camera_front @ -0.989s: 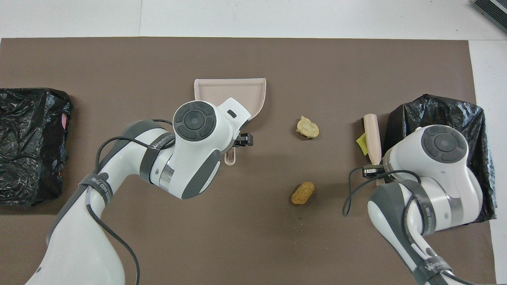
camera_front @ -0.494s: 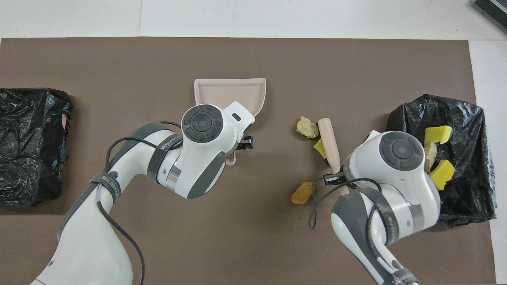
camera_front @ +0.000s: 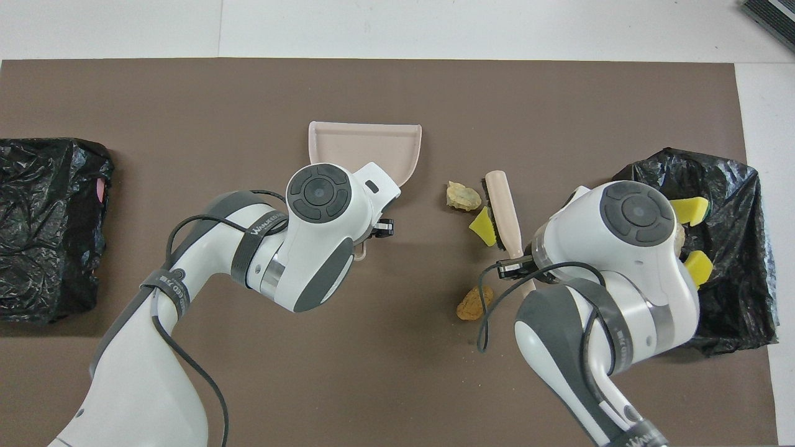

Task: Sweep and dump trash in bin
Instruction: 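Sweep the bread and sponge toward the dustpan with the right gripper's brush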

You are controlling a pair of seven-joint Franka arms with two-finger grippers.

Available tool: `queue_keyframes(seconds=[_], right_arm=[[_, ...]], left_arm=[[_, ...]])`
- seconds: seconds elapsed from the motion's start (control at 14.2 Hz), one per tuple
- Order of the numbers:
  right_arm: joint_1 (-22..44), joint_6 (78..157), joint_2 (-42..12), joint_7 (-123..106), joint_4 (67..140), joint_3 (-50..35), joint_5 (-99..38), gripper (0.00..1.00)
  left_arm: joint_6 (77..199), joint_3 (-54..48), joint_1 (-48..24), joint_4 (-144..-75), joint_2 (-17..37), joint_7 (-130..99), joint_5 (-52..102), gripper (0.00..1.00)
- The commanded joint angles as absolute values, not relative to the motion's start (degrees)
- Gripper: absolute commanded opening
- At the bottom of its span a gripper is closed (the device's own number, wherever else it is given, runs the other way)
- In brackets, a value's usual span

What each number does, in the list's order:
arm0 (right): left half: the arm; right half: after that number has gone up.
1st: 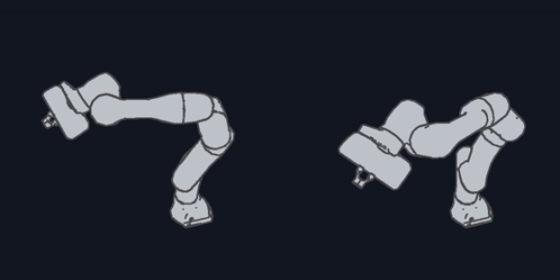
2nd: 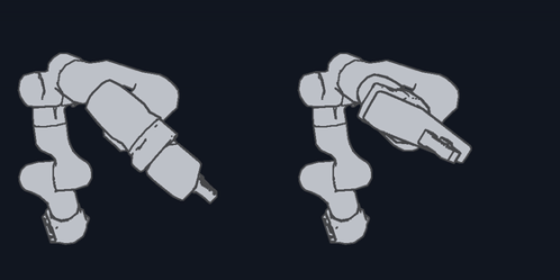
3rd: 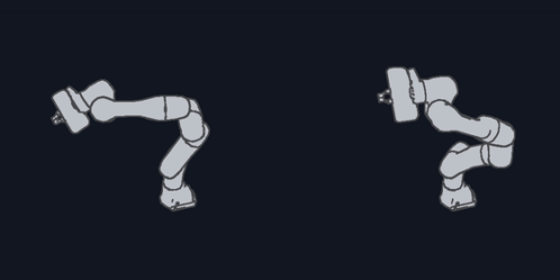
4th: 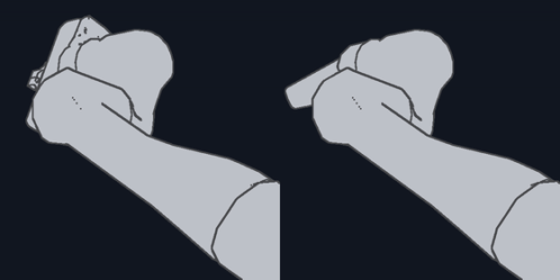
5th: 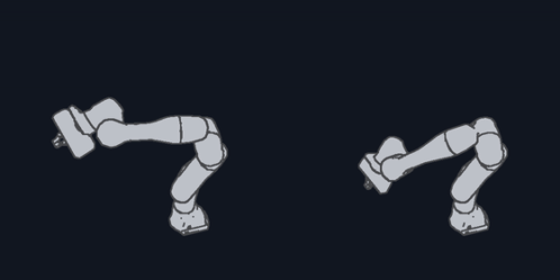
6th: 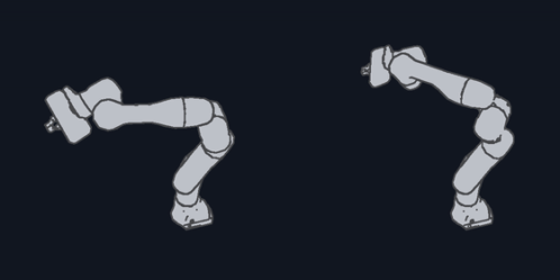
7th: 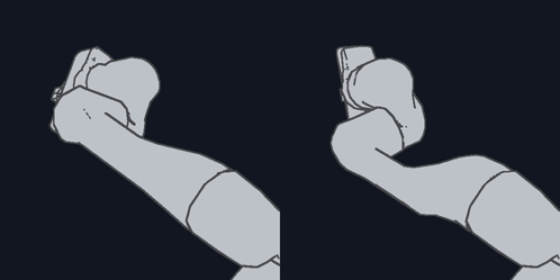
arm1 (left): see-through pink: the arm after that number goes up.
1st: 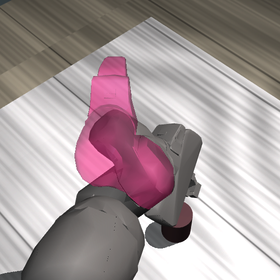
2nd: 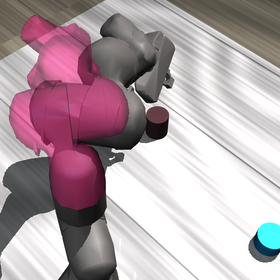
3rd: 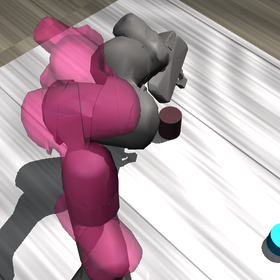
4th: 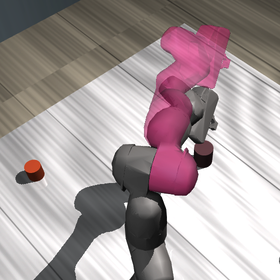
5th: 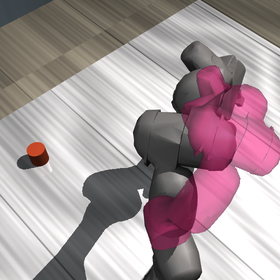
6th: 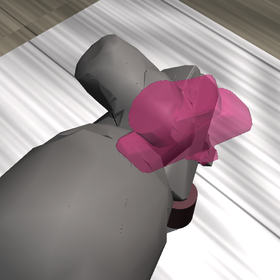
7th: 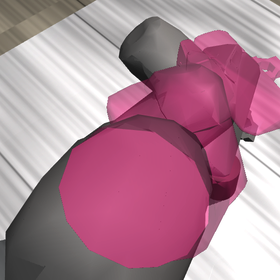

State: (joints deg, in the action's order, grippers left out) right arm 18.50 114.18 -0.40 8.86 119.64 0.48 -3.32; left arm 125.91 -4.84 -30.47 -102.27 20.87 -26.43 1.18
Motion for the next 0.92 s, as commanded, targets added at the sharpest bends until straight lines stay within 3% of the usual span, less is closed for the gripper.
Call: queue_keyframes(seconds=[0.0, 0.21, 0.42, 0.85], right_arm=[[16.27, 112.68, -0.62, 6.33, 117.95, 0.53, -3.52, 0.0], [14.77, 113.02, 1.04, 5.89, 120.92, 0.35, -1.67, 0.0], [14.77, 118.46, 3.95, 6.42, 126.81, 0.18, -1.93, 0.0], [14.85, 121.37, 0.45, 6.07, 127.53, 0.18, -2.02, 0.0]], left_arm=[[123.49, -3.78, -29.97, -102.74, 19.08, -19.01, 0.44, 0.0], [120.51, -3.78, -26.03, -102.74, 16.45, -8.13, 0.44, 0.0], [116.12, -3.78, -23.3, -102.83, 14.33, 2.79, 0.44, 0.0], [109.62, -3.87, -14.78, -103.79, 8.36, 33.43, 0.44, 0.0]])
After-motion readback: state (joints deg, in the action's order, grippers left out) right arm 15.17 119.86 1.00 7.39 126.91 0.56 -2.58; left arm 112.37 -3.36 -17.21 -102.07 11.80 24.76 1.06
